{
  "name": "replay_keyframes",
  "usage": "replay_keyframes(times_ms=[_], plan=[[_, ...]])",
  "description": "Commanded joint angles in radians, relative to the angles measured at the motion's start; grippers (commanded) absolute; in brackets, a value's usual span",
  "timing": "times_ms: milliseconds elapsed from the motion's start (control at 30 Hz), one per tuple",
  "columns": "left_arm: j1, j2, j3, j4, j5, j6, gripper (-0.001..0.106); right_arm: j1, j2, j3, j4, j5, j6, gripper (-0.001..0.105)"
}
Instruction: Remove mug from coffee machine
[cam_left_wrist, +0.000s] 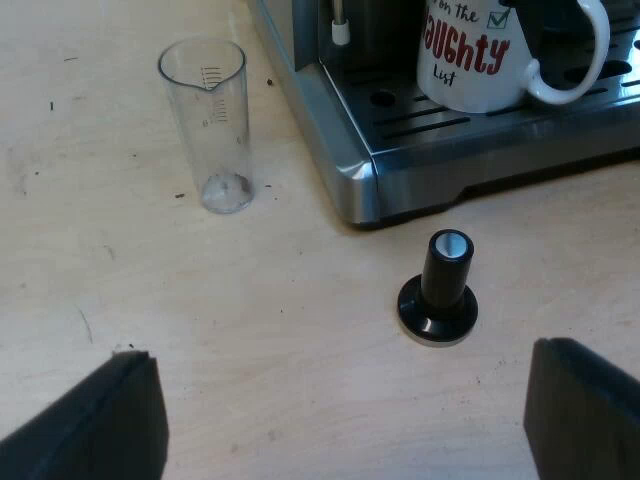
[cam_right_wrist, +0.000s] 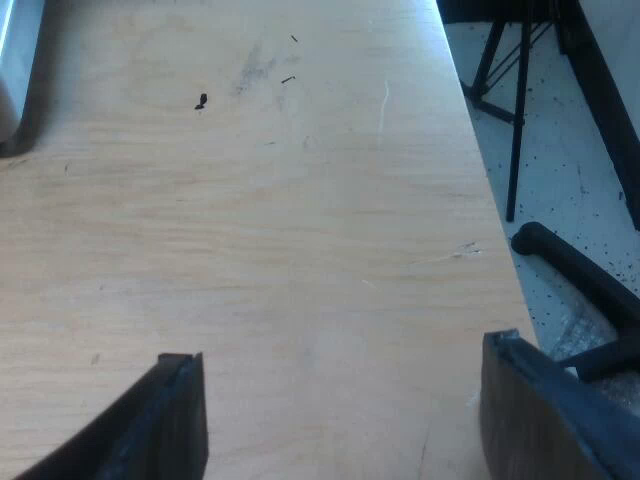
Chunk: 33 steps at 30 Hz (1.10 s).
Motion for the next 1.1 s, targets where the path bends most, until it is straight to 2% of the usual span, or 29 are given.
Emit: replay_keyframes(times_ms=[33,400,600,767,1100], plan=[[0.001,-0.039,-0.004,-0.019,-0.004,0.005,0.079,-0.003,-0.045,-0.002,-0.012,0.006,-0.005,0.060],[0.001,-0.036,-0.004,-0.019,0.004,-0.011,0.079,-0.003,-0.042,-0.002,-0.037,0.006,-0.005,0.060],[0.001,-0.005,-0.004,-0.019,0.004,-0.015,0.079,-0.003,0.006,-0.034,-0.037,-0.016,-0.005,0.060],[-0.001,0.025,-0.020,-0.019,0.004,-0.033,0.079,-0.003,0.084,-0.077,-0.040,-0.069,-0.014,0.060],[-0.061,0.093,-0.083,-0.019,0.004,-0.033,0.079,-0.003,0.253,-0.171,-0.147,-0.268,-0.028,0.060]])
